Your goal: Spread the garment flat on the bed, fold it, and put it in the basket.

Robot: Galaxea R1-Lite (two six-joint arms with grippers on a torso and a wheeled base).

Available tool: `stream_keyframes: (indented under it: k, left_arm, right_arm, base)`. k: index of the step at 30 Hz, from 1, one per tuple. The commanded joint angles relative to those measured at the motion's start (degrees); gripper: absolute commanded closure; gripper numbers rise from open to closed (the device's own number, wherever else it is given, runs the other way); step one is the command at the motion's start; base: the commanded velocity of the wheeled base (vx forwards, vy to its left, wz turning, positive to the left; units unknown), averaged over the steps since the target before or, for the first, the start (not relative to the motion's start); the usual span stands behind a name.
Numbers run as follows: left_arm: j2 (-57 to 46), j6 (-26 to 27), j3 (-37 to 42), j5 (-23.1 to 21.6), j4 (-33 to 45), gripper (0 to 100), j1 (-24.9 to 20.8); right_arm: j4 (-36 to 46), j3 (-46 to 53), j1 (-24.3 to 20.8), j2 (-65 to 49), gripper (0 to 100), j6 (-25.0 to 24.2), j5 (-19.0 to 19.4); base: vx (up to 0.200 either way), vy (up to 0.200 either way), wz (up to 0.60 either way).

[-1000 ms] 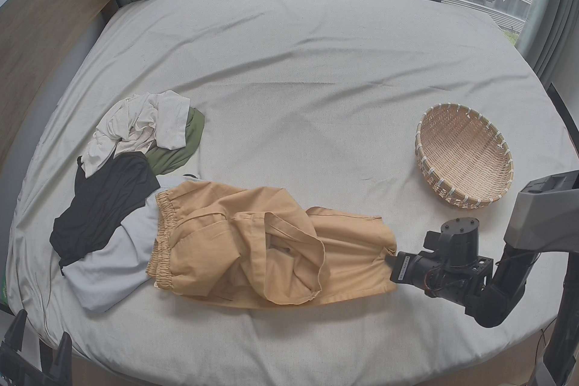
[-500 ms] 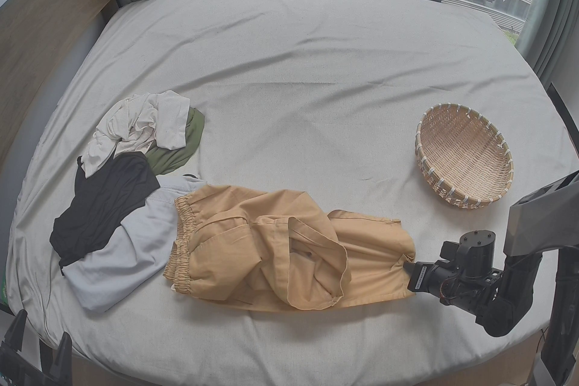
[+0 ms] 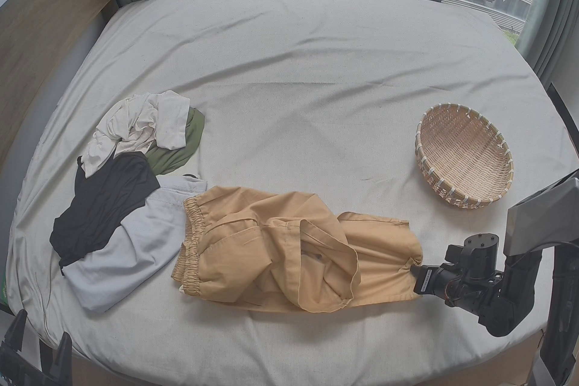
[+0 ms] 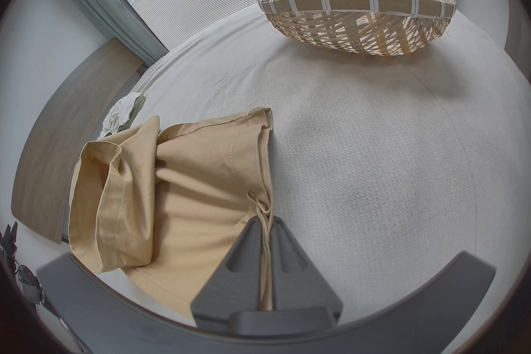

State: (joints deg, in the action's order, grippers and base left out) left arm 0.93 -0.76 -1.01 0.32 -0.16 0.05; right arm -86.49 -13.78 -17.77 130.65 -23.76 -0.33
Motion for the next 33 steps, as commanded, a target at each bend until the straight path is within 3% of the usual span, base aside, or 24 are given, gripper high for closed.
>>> stream_keyframes:
  k: [1,2,3,6,14,17,21,25,29,33]
  left_arm:
    - [-0.84,-0.04,1.01,0.03,-0.02,0,0.04]
    - [-0.84,-0.04,1.01,0.03,-0.02,0,0.04]
    - [-0.84,-0.04,1.01,0.03,-0.02,0,0.04]
    - [-0.84,0.05,1.01,0.03,-0.02,0,0.04]
    - [-0.84,0.76,1.01,-0.84,-0.02,0,-0.05]
    - [-0.84,0.84,1.01,-0.93,-0.02,0,-0.05]
    - [-0.84,0.76,1.01,-0.93,-0.02,0,-0.05]
    - [-0.84,0.58,1.01,-0.93,0.07,0,-0.05]
    - [-0.84,0.32,1.01,-0.93,0.07,0,-0.05]
    - [-0.84,0.32,1.01,-0.93,0.07,0,-0.05]
  right_arm:
    - [-0.61,0.15,0.2,0.05,100,0.29,-0.02]
    - [-0.7,0.06,0.28,0.05,100,0.64,-0.02]
    - [-0.87,-0.02,0.37,0.13,0,0.73,-0.11]
    - [-1.84,-0.46,1.25,-1.01,0,1.61,-0.37]
    - [-1.57,-2.75,0.2,-17.44,0,2.93,-0.02]
    - [-1.22,-5.38,-4.64,-21.93,0,2.67,0.5]
    - [-1.31,-5.56,-10.26,-21.57,0,2.05,2.26]
    - [-1.49,-8.64,-15.36,-16.48,0,-3.31,4.55]
    - [-1.13,-13.12,-17.91,-12.35,0,-8.06,5.43]
    - [-0.96,-16.37,-19.4,-8.57,0,-9.55,7.01]
  base:
    - [0.0,0.0,0.0]
    - [0.0,0.0,0.0]
    - [0.0,0.0,0.0]
    - [0.0,0.0,0.0]
    - [0.0,0.0,0.0]
    - [0.0,0.0,0.0]
    - [0.0,0.0,0.0]
    - [0.0,0.0,0.0]
    - [0.0,0.0,0.0]
    - [0.0,0.0,0.0]
